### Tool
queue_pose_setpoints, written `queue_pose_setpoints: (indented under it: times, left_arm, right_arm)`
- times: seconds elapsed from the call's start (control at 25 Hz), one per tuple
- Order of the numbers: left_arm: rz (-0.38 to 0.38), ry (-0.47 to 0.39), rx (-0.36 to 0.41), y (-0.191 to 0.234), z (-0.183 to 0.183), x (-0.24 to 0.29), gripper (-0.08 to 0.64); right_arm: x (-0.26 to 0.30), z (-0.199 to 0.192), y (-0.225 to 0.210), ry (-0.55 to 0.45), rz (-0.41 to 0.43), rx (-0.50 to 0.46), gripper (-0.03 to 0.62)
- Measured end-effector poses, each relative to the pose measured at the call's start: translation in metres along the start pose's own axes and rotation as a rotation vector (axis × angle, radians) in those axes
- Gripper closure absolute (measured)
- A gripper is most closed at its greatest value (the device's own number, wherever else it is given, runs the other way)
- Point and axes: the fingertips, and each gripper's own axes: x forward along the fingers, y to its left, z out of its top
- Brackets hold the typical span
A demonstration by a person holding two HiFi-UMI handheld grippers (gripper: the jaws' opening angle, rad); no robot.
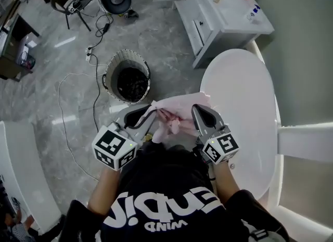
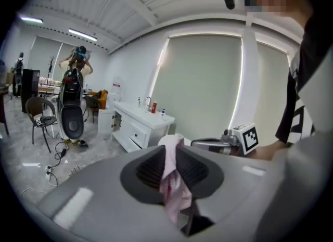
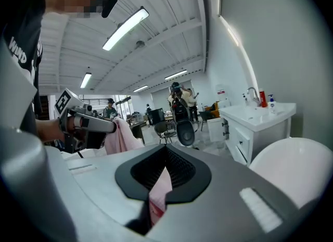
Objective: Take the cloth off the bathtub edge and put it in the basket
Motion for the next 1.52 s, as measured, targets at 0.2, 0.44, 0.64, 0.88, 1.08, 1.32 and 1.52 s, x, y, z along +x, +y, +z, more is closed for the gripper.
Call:
queue_pose_setpoints:
  times: [0.2, 0.44, 0.64, 0.88, 1.08, 1.32, 1.52]
  left_arm:
    - [0.05, -0.039, -0.028, 0.04, -0.005, -0.046, 0.502]
    - [0.105, -0.061, -0.066, 0.065, -0.004, -0.056, 0.502]
    - [0.142, -0.081, -0.093, 0.092, -0.001, -0.065, 0.502]
    - [0.178, -0.09, -0.079, 0.112, 0.013, -0.06, 0.502]
    - [0.222, -0.1, -0.097, 0.136, 0.022, -0.06, 0.502]
    - [0.27, -0.116, -0.121, 0.155, 0.029, -0.068, 0.502]
    - [0.312, -0.132, -0.12, 0.166, 0.032, -0.078, 0.502]
  right_arm:
    - [0.054, 0.001, 0.045, 0.028, 0.081, -0.044, 0.588]
    - [0.089, 0.006, 0.052, 0.059, 0.146, -0.068, 0.588]
    - [0.118, 0.009, 0.064, 0.069, 0.19, -0.082, 0.588]
    - [0.147, 0.017, 0.063, 0.076, 0.228, -0.082, 0.588]
    - [0.173, 0.024, 0.057, 0.078, 0.263, -0.084, 0.588]
    - [0.2, 0.032, 0.06, 0.086, 0.305, -0.094, 0.588]
    - [0.213, 0.03, 0.066, 0.091, 0.34, -0.097, 0.588]
